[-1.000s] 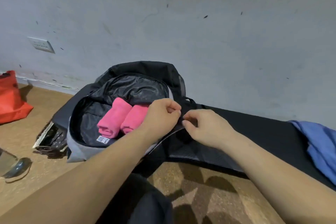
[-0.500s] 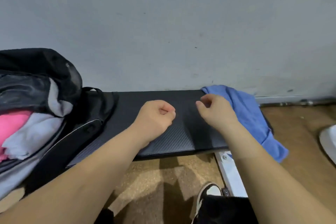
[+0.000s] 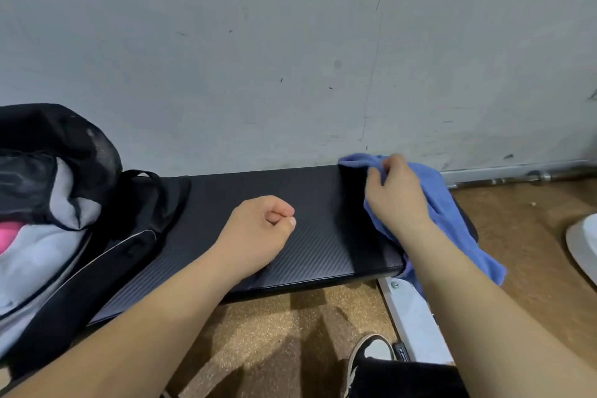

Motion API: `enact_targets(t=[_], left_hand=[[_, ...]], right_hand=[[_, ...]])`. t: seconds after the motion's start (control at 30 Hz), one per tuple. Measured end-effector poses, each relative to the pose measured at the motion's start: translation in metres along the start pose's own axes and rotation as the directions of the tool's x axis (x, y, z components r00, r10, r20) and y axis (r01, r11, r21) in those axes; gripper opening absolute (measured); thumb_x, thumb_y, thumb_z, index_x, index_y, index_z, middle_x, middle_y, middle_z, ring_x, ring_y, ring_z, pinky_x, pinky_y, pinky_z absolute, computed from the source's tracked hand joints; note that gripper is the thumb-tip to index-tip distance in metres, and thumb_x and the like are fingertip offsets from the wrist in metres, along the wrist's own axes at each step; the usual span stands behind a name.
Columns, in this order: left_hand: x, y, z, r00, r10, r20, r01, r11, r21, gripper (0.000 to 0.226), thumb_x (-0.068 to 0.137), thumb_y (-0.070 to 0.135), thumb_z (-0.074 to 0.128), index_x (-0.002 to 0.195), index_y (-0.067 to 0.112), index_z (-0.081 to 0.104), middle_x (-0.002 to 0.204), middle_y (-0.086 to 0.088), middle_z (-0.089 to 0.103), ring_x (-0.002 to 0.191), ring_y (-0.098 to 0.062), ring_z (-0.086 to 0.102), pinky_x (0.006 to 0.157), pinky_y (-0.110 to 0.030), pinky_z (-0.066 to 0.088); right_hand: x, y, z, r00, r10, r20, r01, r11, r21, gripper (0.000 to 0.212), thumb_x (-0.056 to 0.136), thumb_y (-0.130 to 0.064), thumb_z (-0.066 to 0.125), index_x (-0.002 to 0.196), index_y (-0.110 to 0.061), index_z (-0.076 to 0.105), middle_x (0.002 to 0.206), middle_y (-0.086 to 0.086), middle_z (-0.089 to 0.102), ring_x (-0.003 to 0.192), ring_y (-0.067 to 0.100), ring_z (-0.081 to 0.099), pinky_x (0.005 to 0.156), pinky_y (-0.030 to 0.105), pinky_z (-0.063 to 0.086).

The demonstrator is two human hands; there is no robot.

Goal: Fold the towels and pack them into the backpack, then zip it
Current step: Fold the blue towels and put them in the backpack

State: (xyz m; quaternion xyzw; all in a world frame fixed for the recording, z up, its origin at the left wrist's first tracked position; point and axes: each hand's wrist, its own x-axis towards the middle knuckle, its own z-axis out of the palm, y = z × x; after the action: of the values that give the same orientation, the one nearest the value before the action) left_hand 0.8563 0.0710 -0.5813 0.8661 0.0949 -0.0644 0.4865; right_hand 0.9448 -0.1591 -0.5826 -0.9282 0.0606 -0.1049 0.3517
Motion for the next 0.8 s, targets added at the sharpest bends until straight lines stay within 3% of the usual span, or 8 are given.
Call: enact_targets(t=[0.17,0.23,0.3,0.37,0.47,0.63,0.7,0.8], left_hand=[[-0.001,0.010,-0.008,0.986,-0.060,-0.154,0.000,0.931,-0.365,0.041,0.093,0.050,0.072,0.127,0.029,0.067,0.121,0.013,0.070,0.114,-0.001,0.065,0.097,-0.021,0.051],[0.005,0.009,-0.018,0.976,-0.166,-0.143,0.063,0.837,-0.544,0.072,0.080,0.070,0.073,0.135,0.026,0.063,0.130,-0.001,0.069,0.122,-0.011,0.064,0.104,-0.032,0.049],[0.009,0.002,-0.029,0.977,-0.205,-0.051,0.130,0.774,-0.620,0.066,0.082,0.068,0.074,0.123,0.016,0.071,0.121,-0.015,0.074,0.105,-0.019,0.071,0.091,-0.038,0.053],[0.008,-0.007,-0.038,0.972,-0.234,-0.030,0.171,0.785,-0.596,0.033,0.095,0.040,0.073,0.110,0.010,0.076,0.107,-0.017,0.079,0.091,-0.023,0.073,0.080,-0.039,0.058],[0.007,-0.026,-0.047,0.972,-0.214,-0.100,0.159,0.905,-0.395,0.016,0.096,0.019,0.073,0.111,0.017,0.073,0.108,-0.009,0.078,0.102,-0.022,0.074,0.096,-0.041,0.061],[-0.004,-0.025,-0.070,0.999,-0.021,0.032,0.031,0.928,-0.371,0.027,0.090,0.023,0.081,0.115,0.032,0.074,0.111,0.007,0.079,0.107,-0.011,0.075,0.093,-0.030,0.060],[-0.008,-0.026,-0.080,0.997,0.045,0.070,-0.021,0.949,-0.313,0.033,0.083,0.023,0.088,0.113,0.031,0.076,0.108,0.010,0.080,0.106,-0.009,0.075,0.093,-0.032,0.061],[-0.013,-0.029,-0.093,0.993,0.092,0.069,-0.077,0.979,-0.188,0.022,0.085,0.017,0.084,0.105,0.026,0.078,0.101,0.008,0.081,0.100,-0.011,0.076,0.092,-0.035,0.062]], right_hand=[[-0.048,-0.077,-0.005,0.943,-0.281,0.177,0.194,0.898,0.394,0.016,0.098,-0.022,0.065,0.084,-0.025,0.056,0.071,-0.014,0.057,0.063,-0.001,0.050,0.062,0.011,0.041],[-0.058,-0.089,0.002,0.864,-0.417,0.281,0.275,0.860,0.430,0.012,0.095,-0.019,0.072,0.086,-0.021,0.064,0.075,-0.019,0.061,0.070,-0.006,0.054,0.069,0.008,0.040],[-0.060,-0.090,0.010,0.769,-0.487,0.413,0.333,0.858,0.392,0.005,0.092,-0.023,0.076,0.088,-0.022,0.073,0.092,-0.014,0.068,0.088,-0.003,0.061,0.081,0.011,0.042],[-0.058,-0.085,0.019,0.692,-0.464,0.552,0.314,0.883,0.348,0.005,0.092,-0.028,0.075,0.089,-0.026,0.078,0.097,-0.007,0.073,0.092,0.004,0.066,0.089,0.023,0.051],[-0.050,-0.074,0.037,0.723,-0.364,0.587,0.303,0.931,0.204,0.013,0.097,-0.025,0.064,0.104,-0.024,0.075,0.104,-0.007,0.075,0.095,0.011,0.070,0.094,0.037,0.055],[-0.041,-0.078,0.048,0.678,-0.286,0.677,0.290,0.951,0.111,0.063,0.099,-0.021,0.062,0.157,-0.026,0.040,0.162,-0.008,0.039,0.151,0.009,0.034,0.112,0.019,0.028],[-0.043,-0.085,0.049,0.627,-0.349,0.696,0.330,0.929,0.169,0.046,0.094,-0.019,0.069,0.139,-0.028,0.061,0.156,-0.010,0.048,0.151,-0.001,0.028,0.111,0.013,0.024],[-0.045,-0.096,0.050,0.588,-0.366,0.721,0.231,0.931,0.284,0.009,0.081,-0.018,0.077,0.089,-0.020,0.071,0.127,-0.006,0.072,0.126,-0.004,0.057,0.106,0.026,0.048]])
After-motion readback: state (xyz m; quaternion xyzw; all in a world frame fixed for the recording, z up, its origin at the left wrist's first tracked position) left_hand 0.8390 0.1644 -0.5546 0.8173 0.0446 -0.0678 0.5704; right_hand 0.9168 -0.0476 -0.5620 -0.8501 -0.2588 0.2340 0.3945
